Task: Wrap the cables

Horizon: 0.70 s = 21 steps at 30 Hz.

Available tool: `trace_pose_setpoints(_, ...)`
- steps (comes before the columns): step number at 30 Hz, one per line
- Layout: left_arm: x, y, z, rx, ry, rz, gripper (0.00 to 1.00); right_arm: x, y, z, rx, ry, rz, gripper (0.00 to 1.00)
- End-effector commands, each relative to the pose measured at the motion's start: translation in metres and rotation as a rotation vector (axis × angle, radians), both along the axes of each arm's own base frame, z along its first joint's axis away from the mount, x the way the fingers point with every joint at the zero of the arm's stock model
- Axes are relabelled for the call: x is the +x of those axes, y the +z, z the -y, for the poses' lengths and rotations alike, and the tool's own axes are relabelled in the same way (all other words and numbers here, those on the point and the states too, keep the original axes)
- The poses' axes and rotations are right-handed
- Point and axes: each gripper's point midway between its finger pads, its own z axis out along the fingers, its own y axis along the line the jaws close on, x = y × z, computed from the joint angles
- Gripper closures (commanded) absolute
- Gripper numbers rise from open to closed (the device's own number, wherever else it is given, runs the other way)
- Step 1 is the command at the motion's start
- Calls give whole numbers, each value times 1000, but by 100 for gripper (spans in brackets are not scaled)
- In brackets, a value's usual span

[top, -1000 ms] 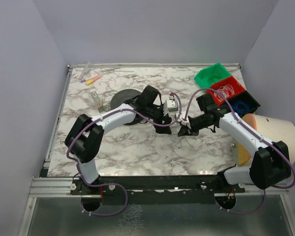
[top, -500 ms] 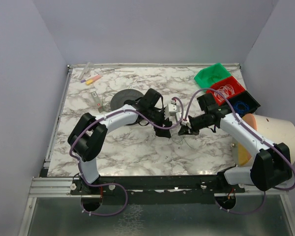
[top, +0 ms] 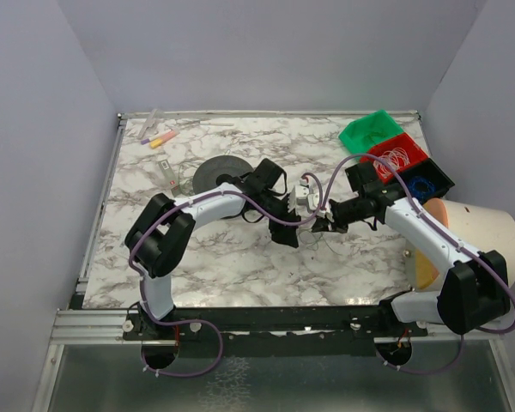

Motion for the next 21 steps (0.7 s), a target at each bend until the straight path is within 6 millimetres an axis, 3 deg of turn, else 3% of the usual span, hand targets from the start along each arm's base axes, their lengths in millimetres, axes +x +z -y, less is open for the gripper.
trace_pose_setpoints(1,5,15,12,-48,2,-3,25,-5,1,-2,25,16,-13,100)
trace_pose_setpoints(6,-4,20,5,-51,-32,0,27,-2,-1,0,15,0,11,100)
trace_pose_setpoints(11,-8,14,10,-49,-49,-16,28,-7,4,-4,41,19,-14,100)
trace_pose_setpoints(17,-6,15,15,-50,-42,-31,60,1,4,0,26,-22,12,100)
trace_pose_setpoints(19,-6,16,12,-42,-30,-20,78,8,3,4,6,-55,34,100)
trace_pose_setpoints(21,-6,16,8,-30,-17,-5,83,18,4,8,-19,-93,65,99)
